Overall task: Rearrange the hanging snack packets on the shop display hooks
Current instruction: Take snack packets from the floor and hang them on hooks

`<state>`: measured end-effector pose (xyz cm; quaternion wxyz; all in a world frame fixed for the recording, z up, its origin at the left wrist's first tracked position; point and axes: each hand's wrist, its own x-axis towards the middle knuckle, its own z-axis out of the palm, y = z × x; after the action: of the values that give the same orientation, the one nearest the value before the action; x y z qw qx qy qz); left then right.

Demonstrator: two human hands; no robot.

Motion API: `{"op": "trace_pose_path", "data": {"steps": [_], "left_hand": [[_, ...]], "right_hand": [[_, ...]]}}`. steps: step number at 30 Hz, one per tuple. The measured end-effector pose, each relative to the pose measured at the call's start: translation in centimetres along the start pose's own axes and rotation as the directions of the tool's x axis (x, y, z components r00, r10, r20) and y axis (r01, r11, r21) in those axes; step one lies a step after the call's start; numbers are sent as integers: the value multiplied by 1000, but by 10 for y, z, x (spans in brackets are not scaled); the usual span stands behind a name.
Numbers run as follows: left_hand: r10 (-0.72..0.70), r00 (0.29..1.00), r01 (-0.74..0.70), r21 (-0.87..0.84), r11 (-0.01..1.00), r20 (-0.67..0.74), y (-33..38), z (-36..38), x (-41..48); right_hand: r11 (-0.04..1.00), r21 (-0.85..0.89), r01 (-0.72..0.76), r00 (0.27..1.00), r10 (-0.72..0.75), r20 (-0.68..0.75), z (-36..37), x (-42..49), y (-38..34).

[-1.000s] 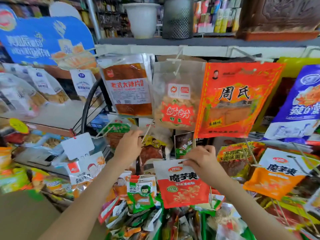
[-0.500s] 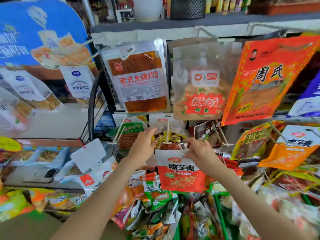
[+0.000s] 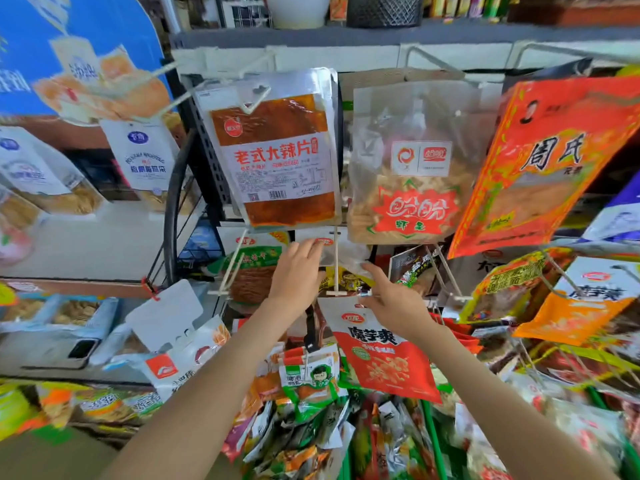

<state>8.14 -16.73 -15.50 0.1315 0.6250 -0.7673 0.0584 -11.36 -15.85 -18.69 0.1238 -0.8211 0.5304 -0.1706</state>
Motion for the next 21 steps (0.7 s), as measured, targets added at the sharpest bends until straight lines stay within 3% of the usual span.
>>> {"op": "trace_pose_path", "data": {"steps": [8,12,17,21], "left_hand": [[-22,975,7,67,998,221,-1,8,29],[-76,976,59,89,994,203,-2,10,37],[-63,991,72,-72,995,115,-4,22,32],[-37,998,41,-84,996,58,-3,20,26]], "right_hand": [[996,77,-49,998,46,38,-7,19,-2],[999,49,-20,997,16,76,-7,26,-2],[999,48,4,997,-7,73,-7,29,3],[999,47,4,999,-6,43,-7,29,6]]}}
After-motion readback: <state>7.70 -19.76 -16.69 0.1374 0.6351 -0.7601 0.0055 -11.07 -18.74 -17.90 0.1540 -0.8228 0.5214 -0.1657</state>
